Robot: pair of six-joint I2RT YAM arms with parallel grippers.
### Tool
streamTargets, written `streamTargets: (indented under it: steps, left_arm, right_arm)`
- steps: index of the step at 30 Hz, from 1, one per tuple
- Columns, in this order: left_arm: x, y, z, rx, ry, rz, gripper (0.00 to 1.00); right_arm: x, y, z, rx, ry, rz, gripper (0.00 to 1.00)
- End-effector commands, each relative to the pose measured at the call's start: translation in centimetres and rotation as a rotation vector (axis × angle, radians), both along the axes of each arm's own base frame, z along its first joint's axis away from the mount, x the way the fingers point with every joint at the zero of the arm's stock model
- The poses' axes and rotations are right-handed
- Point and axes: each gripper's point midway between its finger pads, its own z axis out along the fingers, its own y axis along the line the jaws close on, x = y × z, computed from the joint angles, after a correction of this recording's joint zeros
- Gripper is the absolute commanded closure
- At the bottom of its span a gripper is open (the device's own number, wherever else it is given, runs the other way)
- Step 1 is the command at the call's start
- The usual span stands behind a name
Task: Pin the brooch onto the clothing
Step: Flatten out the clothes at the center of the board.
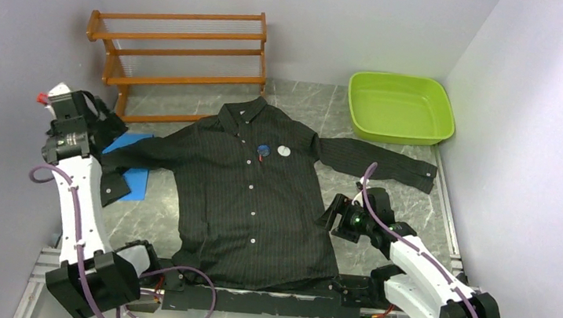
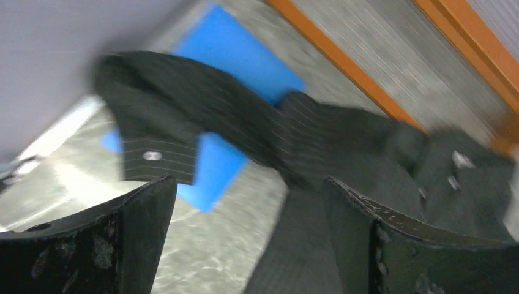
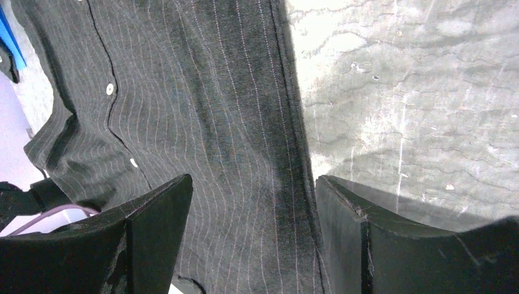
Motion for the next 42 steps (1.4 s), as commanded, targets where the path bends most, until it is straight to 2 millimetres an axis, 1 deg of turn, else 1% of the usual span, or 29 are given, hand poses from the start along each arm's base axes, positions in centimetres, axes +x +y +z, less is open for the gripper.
streamTargets:
  steps: [1,2,3,4,5,7,8,10,12,13,14,15,16,18,19,20,22,24,27,29,30,31,33,36,39,41,42]
  left_arm:
    - [6.0,-8.6,0.4,-0.143,-0.214,-0.454,0.06]
    - [6.8,-10.1,0.0,-0.148,-0.212,-0.497,0.06]
    - [7.7,-12.4,-0.6,-0.15,-0.196,-0.565,0.07]
    - [8.5,-13.3,-1.4,-0.146,-0.177,-0.58,0.07]
    - [9.4,-15.6,-2.0,-0.147,-0.16,-0.64,0.07]
    - [11.0,-18.7,-3.6,-0.146,-0.114,-0.709,0.08]
    - [11.9,-20.1,-4.0,-0.138,-0.099,-0.736,0.09]
    - [13.7,-22.6,-5.5,-0.12,-0.065,-0.78,0.12]
    - [15.3,-25.2,-6.7,-0.104,-0.041,-0.824,0.16]
    - [16.4,-26.0,-7.9,-0.082,-0.02,-0.825,0.18]
    - [17.1,-26.9,-7.8,-0.068,-0.026,-0.837,0.2]
    - [17.9,-28.0,-8.2,-0.057,-0.026,-0.852,0.21]
    - [18.8,-28.8,-9.4,-0.047,-0.008,-0.86,0.23]
    - [20.5,-30.2,-10.6,-0.023,0.007,-0.872,0.27]
    - [21.2,-30.5,-11.4,-0.013,0.019,-0.868,0.3]
    - [22.0,-30.6,-12.2,-0.007,0.034,-0.859,0.33]
    - [23.1,-30.6,-13.6,0.009,0.067,-0.839,0.36]
    - [24.3,-30.5,-14.3,0.035,0.077,-0.826,0.41]
    - [25.5,-30.1,-15.8,0.071,0.108,-0.814,0.49]
    - [26.0,-30.0,-16.8,0.084,0.129,-0.808,0.54]
    - [26.2,-30.0,-17.3,0.091,0.135,-0.807,0.58]
    - [26.5,-30.0,-17.7,0.098,0.138,-0.81,0.6]
    - [26.8,-29.8,-18.5,0.107,0.154,-0.801,0.63]
    - [27.3,-29.7,-19.2,0.123,0.161,-0.794,0.74]
    - [28.2,-29.8,-20.0,0.144,0.166,-0.797,0.85]
    - [28.9,-29.8,-20.5,0.155,0.184,-0.794,0.95]
    - [29.2,-29.8,-20.7,0.161,0.188,-0.793,0.97]
  right_arm:
    - [0.0,-0.7,-0.1,-0.027,0.015,-0.052,0.23]
    - [-0.3,-0.9,-0.3,-0.028,0.025,-0.061,0.23]
    - [-0.4,-1.0,-0.5,-0.028,0.034,-0.073,0.23]
    - [-0.5,-1.0,-0.6,-0.027,0.041,-0.086,0.23]
    - [-0.6,-1.1,-0.7,-0.025,0.048,-0.101,0.24]
    - [-0.8,-1.3,-1.0,-0.019,0.058,-0.128,0.28]
    - [-1.0,-1.4,-1.3,-0.017,0.065,-0.144,0.29]
    - [-1.3,-1.6,-1.9,-0.015,0.079,-0.166,0.31]
    - [-1.6,-1.8,-2.6,-0.014,0.095,-0.182,0.36]
    - [-1.7,-1.9,-3.0,-0.019,0.105,-0.195,0.37]
    - [-1.8,-2.1,-3.3,-0.025,0.111,-0.202,0.37]
    - [-2.0,-2.1,-3.6,-0.028,0.119,-0.208,0.39]
    - [-1.9,-2.2,-3.8,-0.033,0.12,-0.212,0.43]
    - [-2.0,-2.3,-4.3,-0.037,0.131,-0.223,0.47]
    - [-2.0,-2.5,-4.6,-0.046,0.137,-0.233,0.49]
    - [-2.1,-2.6,-4.8,-0.052,0.142,-0.24,0.53]
    - [-2.2,-3.1,-5.3,-0.071,0.157,-0.263,0.55]
    - [-2.2,-3.2,-5.5,-0.074,0.158,-0.271,0.57]
    - [-2.2,-3.4,-5.5,-0.082,0.158,-0.293,0.68]
    - [-2.2,-3.6,-5.5,-0.092,0.161,-0.303,0.71]
    - [-2.2,-3.7,-5.4,-0.093,0.162,-0.303,0.76]
    - [-2.3,-3.7,-5.4,-0.096,0.166,-0.304,0.79]
    - [-2.4,-3.8,-5.2,-0.1,0.174,-0.306,0.8]
    - [-2.3,-4.0,-4.6,-0.112,0.17,-0.312,0.82]
    - [-2.1,-4.1,-3.8,-0.118,0.153,-0.317,0.82]
    - [-1.8,-4.2,-3.1,-0.121,0.133,-0.319,0.82]
    - [-1.6,-4.3,-2.7,-0.124,0.124,-0.319,0.82]
